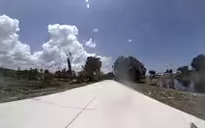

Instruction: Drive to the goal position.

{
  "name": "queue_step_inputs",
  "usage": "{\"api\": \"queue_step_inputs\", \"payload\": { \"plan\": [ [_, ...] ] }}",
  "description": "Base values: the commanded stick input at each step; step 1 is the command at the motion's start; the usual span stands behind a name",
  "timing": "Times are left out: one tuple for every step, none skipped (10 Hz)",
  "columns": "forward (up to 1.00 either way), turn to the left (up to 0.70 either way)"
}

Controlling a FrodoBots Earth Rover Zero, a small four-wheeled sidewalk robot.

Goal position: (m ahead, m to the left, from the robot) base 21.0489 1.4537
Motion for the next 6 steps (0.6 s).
{"api": "queue_step_inputs", "payload": {
  "plan": [
    [0.85,0.0],
    [0.85,0.0],
    [0.85,0.0],
    [0.85,0.0],
    [0.85,0.0],
    [0.85,0.0]
  ]
}}
